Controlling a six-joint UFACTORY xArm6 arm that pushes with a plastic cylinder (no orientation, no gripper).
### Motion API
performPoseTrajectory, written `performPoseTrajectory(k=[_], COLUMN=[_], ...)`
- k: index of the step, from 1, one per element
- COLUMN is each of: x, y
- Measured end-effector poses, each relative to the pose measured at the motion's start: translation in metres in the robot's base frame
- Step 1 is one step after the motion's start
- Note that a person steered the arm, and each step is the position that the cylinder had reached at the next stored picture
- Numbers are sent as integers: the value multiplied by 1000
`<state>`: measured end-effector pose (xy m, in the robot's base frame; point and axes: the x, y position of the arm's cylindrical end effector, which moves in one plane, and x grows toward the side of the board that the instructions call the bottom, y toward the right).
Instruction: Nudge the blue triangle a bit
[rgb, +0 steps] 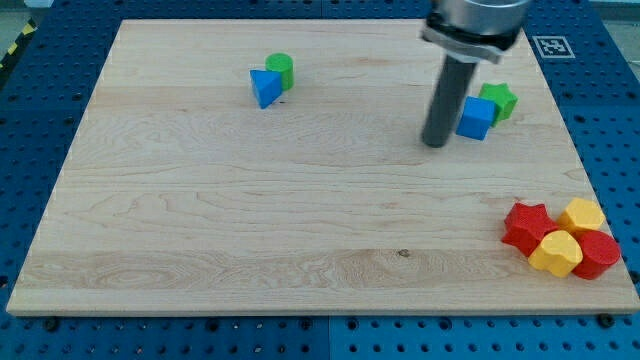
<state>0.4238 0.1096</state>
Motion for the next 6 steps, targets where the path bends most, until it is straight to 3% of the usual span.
performPoseTrajectory(k=[2, 3, 4, 5, 6], x=[-22, -74, -99, -106, -112], y=[-177, -192, -206, -234, -305])
